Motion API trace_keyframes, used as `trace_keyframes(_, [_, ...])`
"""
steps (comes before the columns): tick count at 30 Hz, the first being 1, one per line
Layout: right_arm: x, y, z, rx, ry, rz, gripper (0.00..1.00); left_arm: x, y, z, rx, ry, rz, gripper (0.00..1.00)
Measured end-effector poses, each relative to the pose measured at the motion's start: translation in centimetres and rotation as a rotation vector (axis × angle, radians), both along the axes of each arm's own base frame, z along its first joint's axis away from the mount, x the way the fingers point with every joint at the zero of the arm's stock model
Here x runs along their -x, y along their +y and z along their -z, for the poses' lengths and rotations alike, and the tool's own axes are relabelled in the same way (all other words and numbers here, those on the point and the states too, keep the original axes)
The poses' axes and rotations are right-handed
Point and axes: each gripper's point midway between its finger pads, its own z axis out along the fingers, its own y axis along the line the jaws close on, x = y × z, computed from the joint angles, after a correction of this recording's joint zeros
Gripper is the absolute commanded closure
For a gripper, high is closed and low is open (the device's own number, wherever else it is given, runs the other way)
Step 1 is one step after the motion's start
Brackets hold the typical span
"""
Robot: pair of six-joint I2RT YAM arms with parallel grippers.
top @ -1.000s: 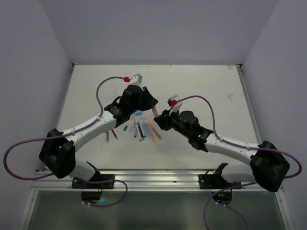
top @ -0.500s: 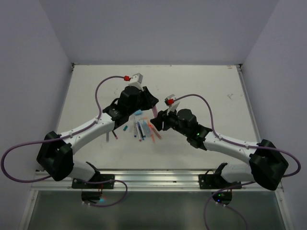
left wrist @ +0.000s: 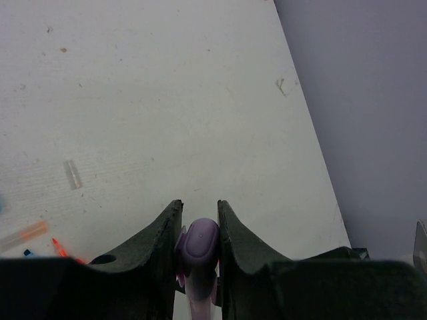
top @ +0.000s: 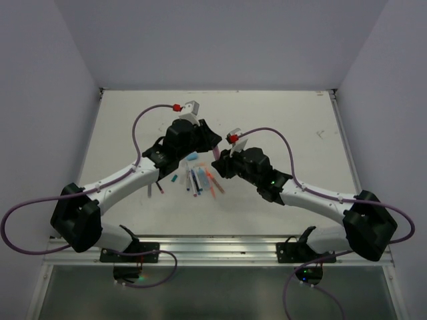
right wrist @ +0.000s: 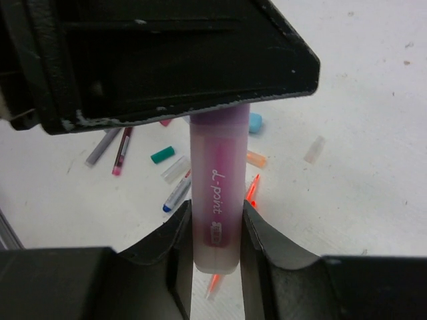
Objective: Open the pen caps
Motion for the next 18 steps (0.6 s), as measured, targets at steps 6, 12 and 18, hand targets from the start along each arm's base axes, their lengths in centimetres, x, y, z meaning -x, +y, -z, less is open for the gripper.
trace_keyframes(6, [-0.3, -0.3, 0.1, 0.017, -0.010, 0.013, 1.00, 0.1, 0.0, -0.3, 0.004, -0.007, 0.005, 1.00])
trace_keyframes(12, [-0.5, -0.4, 0.1, 0.035, -0.033, 0.012, 1.00, -0.1, 0.0, -0.7, 0.001, -0.030, 0.005, 1.00])
trace_keyframes(18, [-0.8, -0.5, -0.3, 0.043, -0.061, 0.013, 1.00, -0.4, -0.2, -1.6, -0.011, -0.068, 0.008, 1.00])
